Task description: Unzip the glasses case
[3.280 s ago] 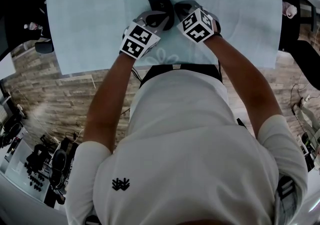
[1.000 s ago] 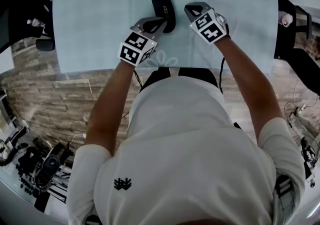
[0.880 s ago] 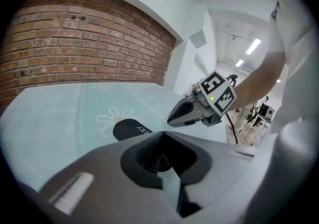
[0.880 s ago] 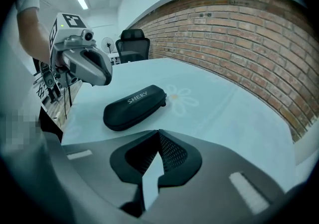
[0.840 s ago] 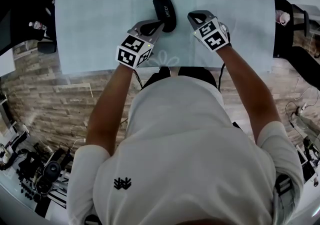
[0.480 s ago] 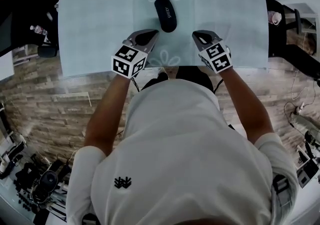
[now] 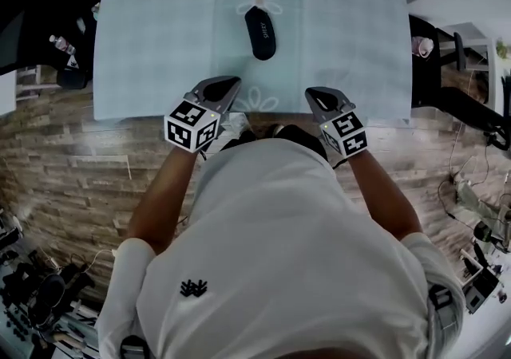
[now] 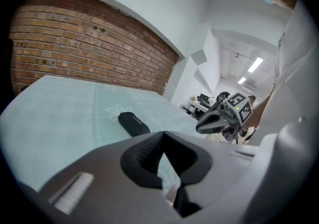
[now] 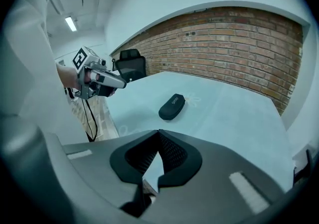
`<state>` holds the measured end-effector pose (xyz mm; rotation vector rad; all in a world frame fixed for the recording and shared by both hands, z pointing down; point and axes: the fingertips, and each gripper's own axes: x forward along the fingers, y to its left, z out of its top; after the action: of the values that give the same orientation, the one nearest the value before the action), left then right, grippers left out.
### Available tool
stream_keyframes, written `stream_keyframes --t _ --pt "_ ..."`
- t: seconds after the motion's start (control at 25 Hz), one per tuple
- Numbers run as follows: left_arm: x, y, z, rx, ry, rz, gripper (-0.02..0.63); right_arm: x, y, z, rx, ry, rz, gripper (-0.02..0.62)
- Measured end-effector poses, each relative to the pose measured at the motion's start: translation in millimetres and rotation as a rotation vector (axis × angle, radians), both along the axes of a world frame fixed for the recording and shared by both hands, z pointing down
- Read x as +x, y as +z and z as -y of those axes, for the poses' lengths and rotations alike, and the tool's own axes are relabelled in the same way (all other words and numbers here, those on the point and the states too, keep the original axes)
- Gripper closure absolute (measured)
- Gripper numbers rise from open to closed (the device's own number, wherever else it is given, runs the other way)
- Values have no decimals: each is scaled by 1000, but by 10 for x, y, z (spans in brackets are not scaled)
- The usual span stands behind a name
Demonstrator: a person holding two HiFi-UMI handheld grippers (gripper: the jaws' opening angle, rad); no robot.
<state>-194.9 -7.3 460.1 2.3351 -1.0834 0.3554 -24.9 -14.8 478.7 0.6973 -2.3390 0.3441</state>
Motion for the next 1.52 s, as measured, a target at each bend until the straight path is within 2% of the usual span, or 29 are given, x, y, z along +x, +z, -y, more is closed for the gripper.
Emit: stream_keyframes --t 0.2,0.44,0.88,1.52 --pt "103 -70 -164 -4 -40 18 551 102 -190 -89 24 -35 52 595" --pt "497 -168 -342 3 -51 42 551 407 -376 -258 41 -57 98 595" --pt "1121 -78 -841 -12 -112 52 551 1069 -284 -701 32 -72 146 595" --pt "1189 -118 -1197 -6 -170 136 551 1105 -340 -969 50 -141 233 595"
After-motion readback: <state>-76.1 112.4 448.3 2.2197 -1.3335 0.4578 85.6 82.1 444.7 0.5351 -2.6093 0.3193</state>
